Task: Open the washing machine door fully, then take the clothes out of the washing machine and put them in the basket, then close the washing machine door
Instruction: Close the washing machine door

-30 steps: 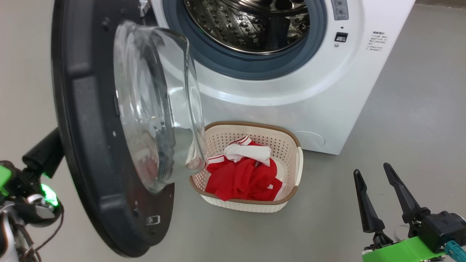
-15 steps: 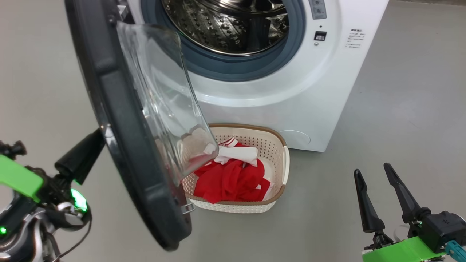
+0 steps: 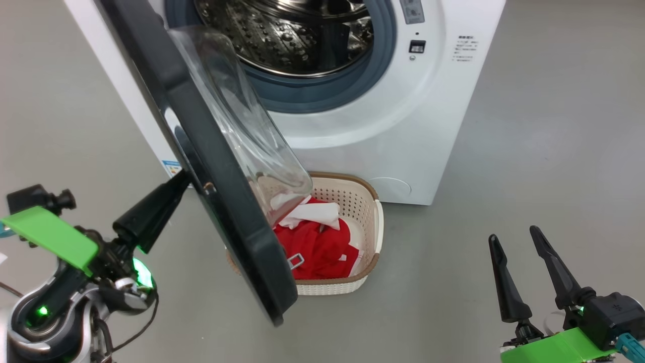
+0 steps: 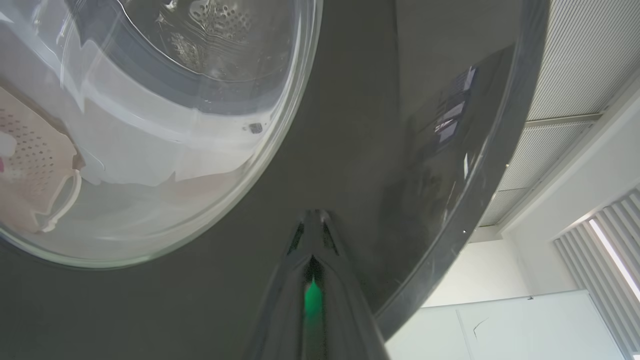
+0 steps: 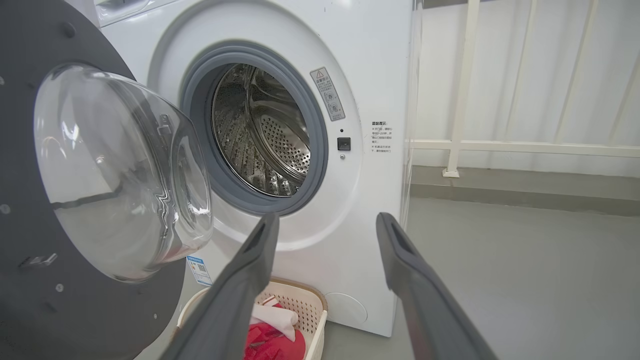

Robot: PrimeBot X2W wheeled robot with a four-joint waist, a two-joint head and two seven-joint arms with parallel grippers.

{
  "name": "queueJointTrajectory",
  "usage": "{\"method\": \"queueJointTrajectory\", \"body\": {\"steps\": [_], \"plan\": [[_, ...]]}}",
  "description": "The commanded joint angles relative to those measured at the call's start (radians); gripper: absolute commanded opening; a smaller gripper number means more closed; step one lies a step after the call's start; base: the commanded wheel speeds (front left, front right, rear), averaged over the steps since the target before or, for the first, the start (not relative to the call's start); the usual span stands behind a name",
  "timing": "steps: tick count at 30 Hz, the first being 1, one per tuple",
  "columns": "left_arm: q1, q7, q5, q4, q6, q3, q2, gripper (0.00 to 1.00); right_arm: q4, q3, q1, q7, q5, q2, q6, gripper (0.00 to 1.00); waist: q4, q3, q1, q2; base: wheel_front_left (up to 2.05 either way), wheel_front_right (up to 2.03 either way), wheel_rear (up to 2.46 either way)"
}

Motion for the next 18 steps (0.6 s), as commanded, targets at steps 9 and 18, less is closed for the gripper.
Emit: {"method": "queueJointTrajectory", "body": {"steps": [9,18], "plan": [[-0.067,-0.017,-0.025,0.012,-0.035,-0.004,0.015,0.0,-0.03,0.028,-0.043,-0.006,-0.006,-0.013,0.006,1.0,-0.047,0.028,0.0,0.0,0.0,0.0,0.0],[-0.108,-0.032,-0.053,0.032,-0.047,-0.042,0.015,0.0,-0.03,0.031,-0.054,-0.006,0.0,-0.013,0.006,1.0,-0.091,0.049,0.0,0.0,0.0,0.0,0.0]]}}
